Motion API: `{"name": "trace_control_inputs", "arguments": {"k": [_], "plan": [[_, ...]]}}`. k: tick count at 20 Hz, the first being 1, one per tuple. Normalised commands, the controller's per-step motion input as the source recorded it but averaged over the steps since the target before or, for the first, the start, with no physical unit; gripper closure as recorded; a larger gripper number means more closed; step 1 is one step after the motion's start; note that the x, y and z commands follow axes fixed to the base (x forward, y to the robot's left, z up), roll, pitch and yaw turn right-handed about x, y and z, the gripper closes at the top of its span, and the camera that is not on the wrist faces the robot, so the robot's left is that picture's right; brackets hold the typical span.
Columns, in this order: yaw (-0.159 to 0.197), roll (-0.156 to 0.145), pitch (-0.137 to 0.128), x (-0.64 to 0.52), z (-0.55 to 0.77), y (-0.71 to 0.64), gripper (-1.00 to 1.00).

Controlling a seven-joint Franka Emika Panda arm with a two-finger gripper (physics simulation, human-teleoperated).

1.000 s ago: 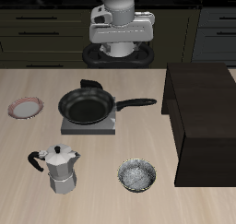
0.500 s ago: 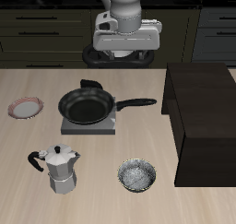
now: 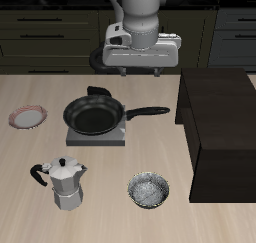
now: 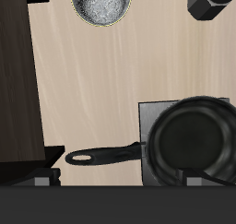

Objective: Place the bowl on the plate

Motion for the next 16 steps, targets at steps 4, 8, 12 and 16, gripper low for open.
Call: {"name": "trace_control_inputs", "arguments": {"k": [4, 8, 12, 16], "plan": [[-0.005, -0.03, -0.004, 0.33, 0.0, -0.03, -1.0], [0.005, -0.001, 0.007, 0.34, -0.03, 0.01, -1.0], [0.006, -0.002, -0.008, 0.32, -0.01, 0.04, -1.0], [-0.011, -0.025, -0.023, 0.34, 0.05, 0.01, -1.0]]}}
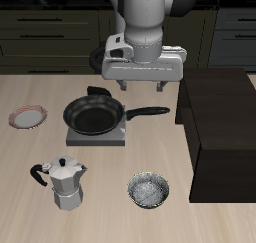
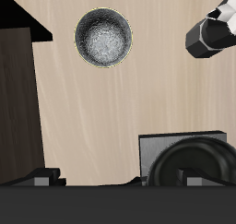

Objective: Place the bowl on the plate

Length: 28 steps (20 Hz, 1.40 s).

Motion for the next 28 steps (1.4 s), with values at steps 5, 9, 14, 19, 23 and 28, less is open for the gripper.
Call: {"name": "trace_control_inputs", "arguments": {"k": [5, 9, 14, 19, 23, 28], "plan": [[-0.008, -0.003, -0.002, 0.37, 0.02, 0.01, -1.0], [-0.018, -0.031, -0.04, 0.34, 0.1, -0.14, -1.0], [-0.017, 0.019, -0.02, 0.32, 0.06, -0.12, -1.0], [0.029, -0.01, -0.013, 0.2, -0.04, -0.04, -1.0], [0.023, 0.019, -0.036, 0.16, 0.07, 0.02, -1.0], [-0.011, -0.018, -0.026, 0.24, 0.06, -0.07, -1.0]]}}
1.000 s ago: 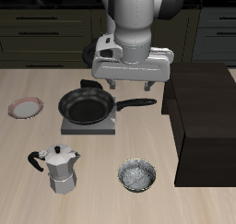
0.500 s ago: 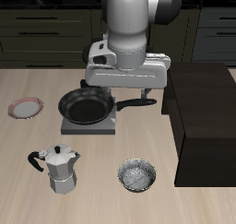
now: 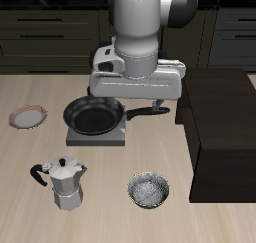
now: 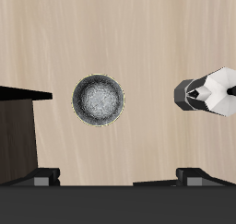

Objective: Place the bowl on the plate

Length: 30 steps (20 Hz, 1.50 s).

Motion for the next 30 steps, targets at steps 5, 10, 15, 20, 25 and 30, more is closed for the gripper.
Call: {"name": "trace_control_inputs", "arguments": {"k": [5, 10, 15, 20, 25, 30], "plan": [[-0.012, -0.009, -0.028, 0.18, 0.08, -0.09, -1.0], [0.005, -0.007, -0.018, 0.15, -0.04, -0.09, -1.0], [0.028, 0.019, -0.011, 0.03, -0.14, 0.02, -1.0], [0.032, -0.011, -0.019, 0.03, -0.22, 0.0, -1.0], [0.012, -0.017, 0.007, 0.09, -0.3, -0.04, -1.0], [-0.022, -0.003, 0.029, 0.06, -0.28, 0.03, -1.0]]}}
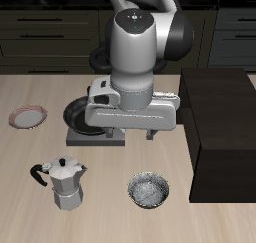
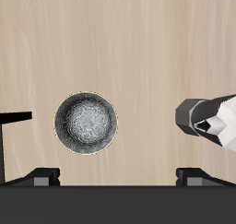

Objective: Place the bowl on the plate

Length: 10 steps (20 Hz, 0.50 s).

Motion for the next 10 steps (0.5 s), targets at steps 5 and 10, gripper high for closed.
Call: {"name": "trace_control_inputs", "arguments": {"k": [5, 10], "plan": [[0.003, -0.004, 0.01, 0.04, -0.29, 0.04, -1.0], [0.044, 0.001, -0.038, -0.01, -0.21, 0.06, -1.0]]}}
